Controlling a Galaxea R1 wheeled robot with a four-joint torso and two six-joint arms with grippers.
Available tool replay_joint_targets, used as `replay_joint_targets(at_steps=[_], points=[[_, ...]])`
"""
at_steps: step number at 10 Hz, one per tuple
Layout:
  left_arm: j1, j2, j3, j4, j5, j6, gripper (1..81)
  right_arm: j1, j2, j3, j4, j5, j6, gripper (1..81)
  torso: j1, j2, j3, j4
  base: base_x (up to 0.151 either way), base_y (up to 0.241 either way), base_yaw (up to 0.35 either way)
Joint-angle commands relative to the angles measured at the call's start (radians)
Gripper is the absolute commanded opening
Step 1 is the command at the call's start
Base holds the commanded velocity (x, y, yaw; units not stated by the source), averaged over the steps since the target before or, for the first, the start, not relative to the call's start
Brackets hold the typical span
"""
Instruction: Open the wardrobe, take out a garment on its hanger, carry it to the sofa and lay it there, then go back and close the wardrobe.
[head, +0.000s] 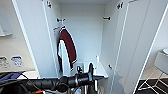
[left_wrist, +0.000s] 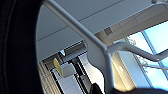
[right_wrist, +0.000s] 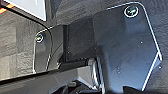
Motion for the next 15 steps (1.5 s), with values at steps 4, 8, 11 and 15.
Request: replay_joint_targets(at_steps=[4, 8, 11, 15], points=[[-0.148, -0.010, 0.028, 0.026, -0.031, 0.005, 1.0, 0.040, 0.003, 0.004, 0.000, -0.035, -0.001, 81.1, 0.000, 0.000, 0.000, 0.000, 0.000, 0.000, -0.127], [-0.141, -0.010, 0.031, 0.028, -0.031, 0.005, 1.0, 0.040, 0.003, 0.006, 0.000, -0.035, -0.001, 81.1, 0.000, 0.000, 0.000, 0.000, 0.000, 0.000, -0.130], [-0.141, -0.010, 0.037, 0.028, -0.029, 0.005, 1.0, 0.038, 0.003, 0.006, -0.003, -0.033, -0.001, 81.1, 0.000, 0.000, 0.000, 0.000, 0.000, 0.000, -0.130], [-0.142, -0.013, 0.037, 0.029, -0.025, 0.005, 1.0, 0.038, 0.003, 0.006, -0.003, -0.033, -0.001, 81.1, 0.000, 0.000, 0.000, 0.000, 0.000, 0.000, -0.130]])
